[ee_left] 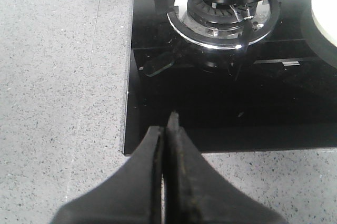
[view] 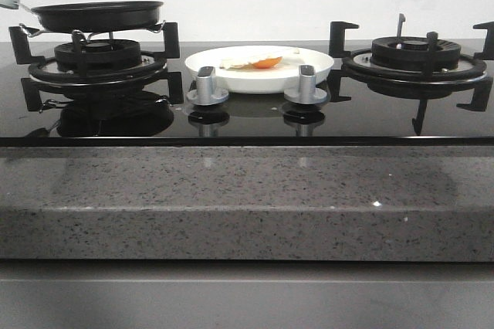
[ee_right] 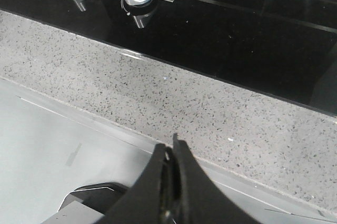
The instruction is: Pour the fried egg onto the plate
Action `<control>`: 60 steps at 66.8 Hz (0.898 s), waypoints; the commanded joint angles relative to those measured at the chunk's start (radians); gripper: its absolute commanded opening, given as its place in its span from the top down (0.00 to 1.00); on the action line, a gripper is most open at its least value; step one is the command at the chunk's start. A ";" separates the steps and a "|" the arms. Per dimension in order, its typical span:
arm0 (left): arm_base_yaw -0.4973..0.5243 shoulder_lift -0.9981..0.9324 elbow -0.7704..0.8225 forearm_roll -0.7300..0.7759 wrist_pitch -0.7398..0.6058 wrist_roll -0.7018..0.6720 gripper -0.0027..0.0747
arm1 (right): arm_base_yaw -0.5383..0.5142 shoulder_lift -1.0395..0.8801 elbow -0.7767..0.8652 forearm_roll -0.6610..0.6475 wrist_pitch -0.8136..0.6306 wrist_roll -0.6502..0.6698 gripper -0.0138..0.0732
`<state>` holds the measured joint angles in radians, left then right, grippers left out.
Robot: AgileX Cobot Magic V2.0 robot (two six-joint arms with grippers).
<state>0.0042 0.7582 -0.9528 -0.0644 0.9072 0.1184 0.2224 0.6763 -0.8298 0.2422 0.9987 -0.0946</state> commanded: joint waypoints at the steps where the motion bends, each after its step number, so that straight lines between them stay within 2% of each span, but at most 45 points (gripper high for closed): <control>1: -0.009 -0.041 -0.003 0.017 -0.093 -0.010 0.99 | -0.001 0.000 -0.022 0.003 -0.053 -0.012 0.92; 10: -0.009 -0.165 0.132 0.022 -0.207 -0.012 0.99 | -0.001 0.000 -0.022 0.003 -0.053 -0.012 0.92; 26: -0.009 -0.466 0.556 -0.017 -0.650 -0.012 0.99 | -0.001 0.000 -0.022 0.003 -0.053 -0.012 0.92; 39: -0.009 -0.693 0.827 -0.019 -0.895 -0.012 0.99 | -0.001 0.000 -0.022 0.003 -0.053 -0.012 0.92; 53: -0.009 -0.775 0.965 -0.019 -1.051 -0.012 0.99 | -0.001 0.000 -0.022 0.003 -0.053 -0.012 0.92; 60: -0.009 -0.779 0.963 -0.019 -1.030 -0.012 0.99 | -0.001 0.000 -0.022 0.003 -0.053 -0.012 0.92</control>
<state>0.0020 -0.0035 0.0061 -0.0744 -0.0291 0.1184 0.2224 0.6763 -0.8298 0.2405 0.9987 -0.0986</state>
